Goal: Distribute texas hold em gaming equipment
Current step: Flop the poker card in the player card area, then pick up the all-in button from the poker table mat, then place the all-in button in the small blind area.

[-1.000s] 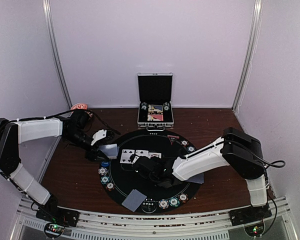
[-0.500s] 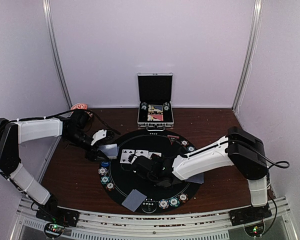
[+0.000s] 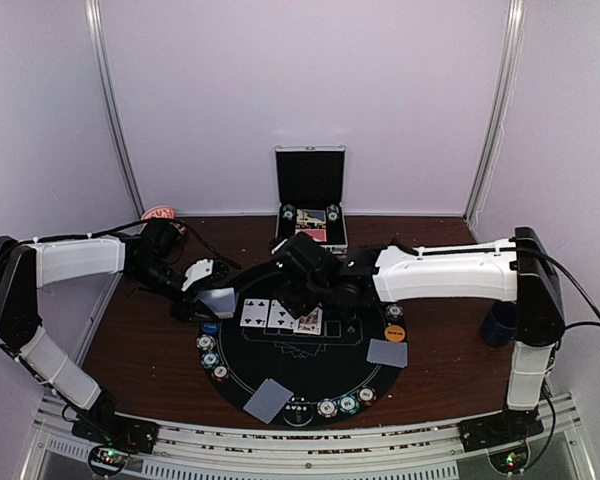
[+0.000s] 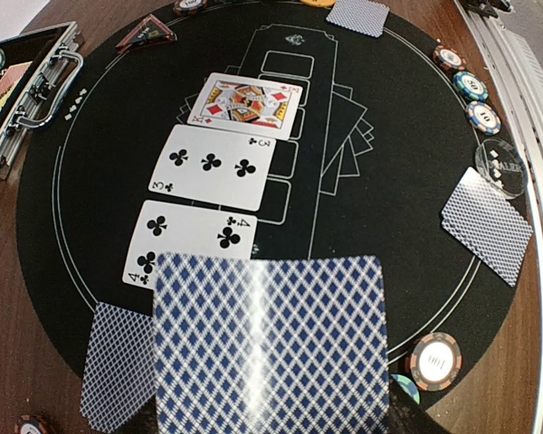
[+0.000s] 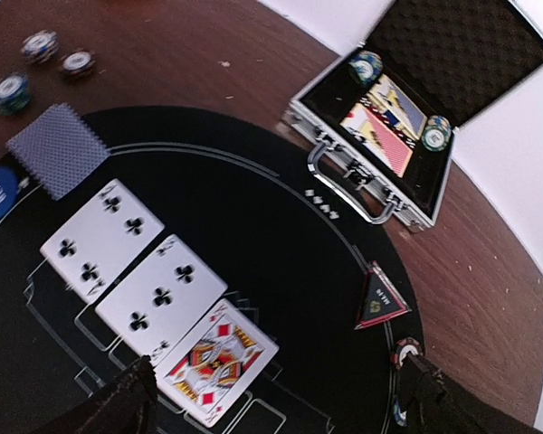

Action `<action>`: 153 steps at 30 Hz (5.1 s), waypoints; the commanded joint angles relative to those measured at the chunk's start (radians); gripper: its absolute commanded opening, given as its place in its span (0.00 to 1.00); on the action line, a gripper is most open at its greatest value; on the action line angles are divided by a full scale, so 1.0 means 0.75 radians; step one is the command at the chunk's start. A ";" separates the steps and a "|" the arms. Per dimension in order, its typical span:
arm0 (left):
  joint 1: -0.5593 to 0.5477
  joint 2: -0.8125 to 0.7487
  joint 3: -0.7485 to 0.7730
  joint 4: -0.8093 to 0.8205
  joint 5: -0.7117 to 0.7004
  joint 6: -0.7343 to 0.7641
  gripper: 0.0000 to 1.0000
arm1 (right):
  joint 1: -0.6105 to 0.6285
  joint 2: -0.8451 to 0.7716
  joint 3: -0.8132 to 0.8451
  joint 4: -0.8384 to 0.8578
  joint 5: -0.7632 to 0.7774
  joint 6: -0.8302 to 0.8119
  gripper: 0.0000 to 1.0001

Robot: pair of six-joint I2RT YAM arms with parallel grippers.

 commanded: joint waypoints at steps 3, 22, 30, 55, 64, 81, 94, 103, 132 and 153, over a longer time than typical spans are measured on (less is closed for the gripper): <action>0.010 -0.001 0.021 0.016 0.033 0.010 0.60 | -0.241 0.110 0.135 -0.123 -0.144 0.216 0.99; 0.010 0.010 0.021 0.016 0.033 0.014 0.60 | -0.562 0.469 0.361 -0.113 -0.231 0.287 1.00; 0.010 0.013 0.021 0.016 0.031 0.015 0.60 | -0.609 0.500 0.332 -0.070 -0.314 0.305 0.99; 0.011 0.016 0.021 0.016 0.029 0.016 0.60 | -0.624 0.475 0.176 0.003 -0.455 0.425 0.85; 0.010 0.006 0.019 0.016 0.033 0.015 0.60 | -0.620 0.423 0.097 0.034 -0.460 0.461 0.85; 0.010 0.004 0.019 0.016 0.033 0.015 0.60 | -0.587 0.406 0.058 0.046 -0.411 0.485 0.78; 0.012 0.007 0.020 0.016 0.033 0.015 0.60 | -0.565 0.389 0.054 0.076 -0.398 0.482 0.58; 0.011 0.008 0.021 0.016 0.033 0.013 0.60 | -0.497 0.337 0.056 0.134 -0.415 0.398 0.59; 0.107 -0.008 0.053 0.014 0.012 0.022 0.59 | -0.109 0.334 0.167 0.282 -0.616 -0.141 0.59; 0.261 -0.003 0.125 -0.082 0.100 0.100 0.59 | 0.008 0.613 0.479 0.289 -0.669 -0.029 0.59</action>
